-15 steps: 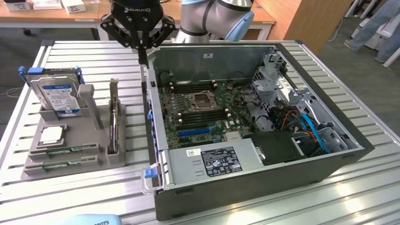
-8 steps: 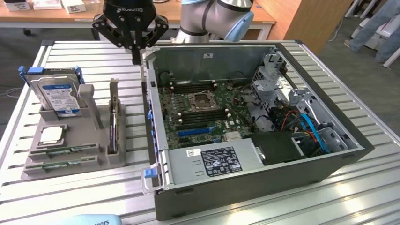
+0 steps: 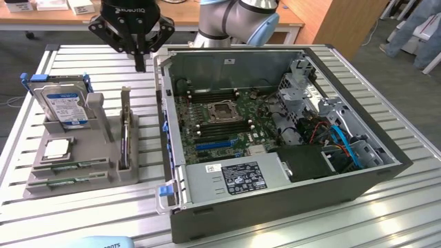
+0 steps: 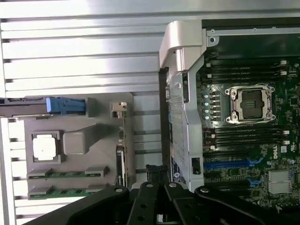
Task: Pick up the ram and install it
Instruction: 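Reach for the ram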
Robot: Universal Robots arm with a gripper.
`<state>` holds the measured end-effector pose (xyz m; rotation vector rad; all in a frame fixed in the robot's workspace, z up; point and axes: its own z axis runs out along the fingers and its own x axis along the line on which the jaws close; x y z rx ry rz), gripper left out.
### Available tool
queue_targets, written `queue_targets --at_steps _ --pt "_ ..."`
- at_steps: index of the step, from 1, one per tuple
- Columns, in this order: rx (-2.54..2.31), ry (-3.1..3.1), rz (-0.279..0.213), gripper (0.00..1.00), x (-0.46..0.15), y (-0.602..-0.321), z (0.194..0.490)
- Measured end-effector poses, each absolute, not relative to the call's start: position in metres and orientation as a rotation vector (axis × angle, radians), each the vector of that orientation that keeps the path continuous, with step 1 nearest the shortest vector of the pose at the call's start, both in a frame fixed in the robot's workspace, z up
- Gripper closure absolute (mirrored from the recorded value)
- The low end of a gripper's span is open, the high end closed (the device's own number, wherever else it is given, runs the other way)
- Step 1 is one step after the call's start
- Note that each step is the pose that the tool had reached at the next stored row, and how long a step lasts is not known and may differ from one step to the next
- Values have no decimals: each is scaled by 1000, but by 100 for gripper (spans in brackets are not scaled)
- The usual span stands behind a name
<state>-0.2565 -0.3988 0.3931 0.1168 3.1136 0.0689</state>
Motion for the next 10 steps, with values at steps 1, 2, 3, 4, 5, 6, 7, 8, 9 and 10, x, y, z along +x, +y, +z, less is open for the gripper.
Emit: queue_targets --at_steps 1,2,3,4,5,6,7,8,9,10 --pt "117 3114 69 90 -259 -399 393" --pt "117 3114 69 90 -261 -399 393" --pt "117 3114 69 90 -263 -399 393" --pt "117 3114 69 90 -265 -399 393" --pt "117 3114 69 90 -268 -399 393" --pt "116 3114 69 90 -270 -399 393" --pt "117 3114 69 90 -272 -399 393" --pt "117 3114 69 90 -274 -399 393" --pt "117 3114 69 90 -276 -399 393" --pt "117 3114 69 90 -279 -399 393"
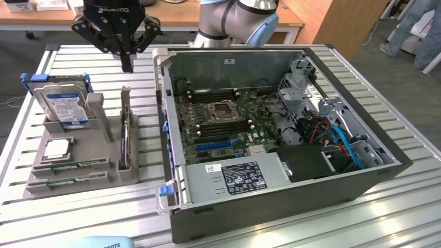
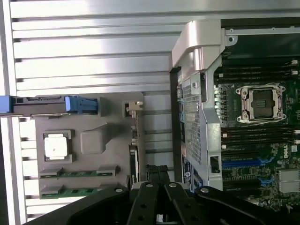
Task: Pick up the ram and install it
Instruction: 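Reach for the ram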
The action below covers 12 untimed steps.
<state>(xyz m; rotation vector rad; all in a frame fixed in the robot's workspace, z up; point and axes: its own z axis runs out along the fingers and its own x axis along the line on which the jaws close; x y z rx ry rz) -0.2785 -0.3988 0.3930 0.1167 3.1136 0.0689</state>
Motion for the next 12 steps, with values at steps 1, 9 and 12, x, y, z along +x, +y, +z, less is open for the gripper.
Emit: queue_targets --at_steps 1,9,12 --pt "117 3114 69 90 -281 -399 393" --pt "117 3114 69 90 -299 -399 393" --pt "117 3114 69 90 -306 -399 393"
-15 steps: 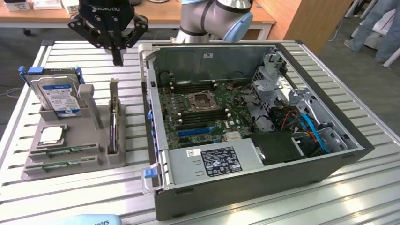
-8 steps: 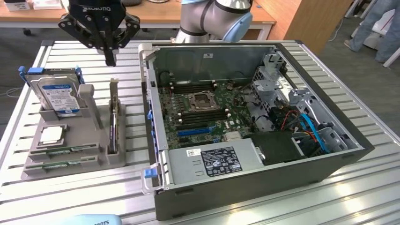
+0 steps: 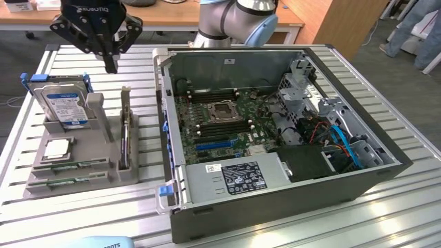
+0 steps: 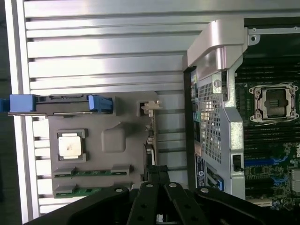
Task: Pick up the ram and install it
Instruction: 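Reach for the ram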
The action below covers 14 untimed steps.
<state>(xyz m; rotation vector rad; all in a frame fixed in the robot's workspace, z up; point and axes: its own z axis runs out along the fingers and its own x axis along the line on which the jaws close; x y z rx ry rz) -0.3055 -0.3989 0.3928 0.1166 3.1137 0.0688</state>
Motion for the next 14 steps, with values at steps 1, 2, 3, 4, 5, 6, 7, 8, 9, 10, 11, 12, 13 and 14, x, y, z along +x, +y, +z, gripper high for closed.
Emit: queue_targets --at_steps 1,2,3,4,5,6,7,8,9,10,11,12,13,14 --pt "117 3114 69 90 -308 -399 393" --pt "117 3114 69 90 -310 -399 393" --pt "117 3114 69 90 -313 -399 393" --pt "117 3114 69 90 -315 -399 393" --pt "117 3114 69 90 -318 -399 393" --pt "117 3114 69 90 -321 -399 393" --pt "117 3114 69 90 -324 -399 393" --pt "117 3114 69 90 -326 -399 393" --pt "117 3114 69 90 -329 -399 393" --pt "117 3114 69 90 -332 -399 392" --pt "117 3114 69 90 -334 -399 392" --pt "117 3114 69 90 -336 -399 392" --pt "117 3114 69 90 -339 -399 392" --pt "116 3114 69 90 -341 -399 392"
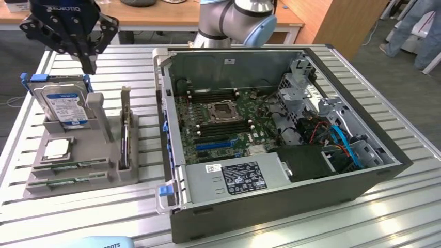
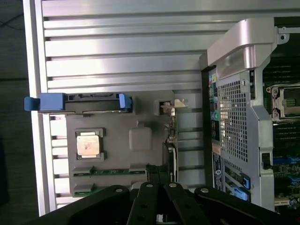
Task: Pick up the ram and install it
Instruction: 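Reach for the ram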
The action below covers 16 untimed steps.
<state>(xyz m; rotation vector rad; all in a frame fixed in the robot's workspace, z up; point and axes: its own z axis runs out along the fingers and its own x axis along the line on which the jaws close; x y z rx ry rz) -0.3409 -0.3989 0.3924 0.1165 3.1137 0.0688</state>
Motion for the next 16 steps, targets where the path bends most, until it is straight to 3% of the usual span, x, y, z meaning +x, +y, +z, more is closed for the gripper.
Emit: queue_targets --at_steps 16 --pt "116 3114 69 90 -376 -399 392"
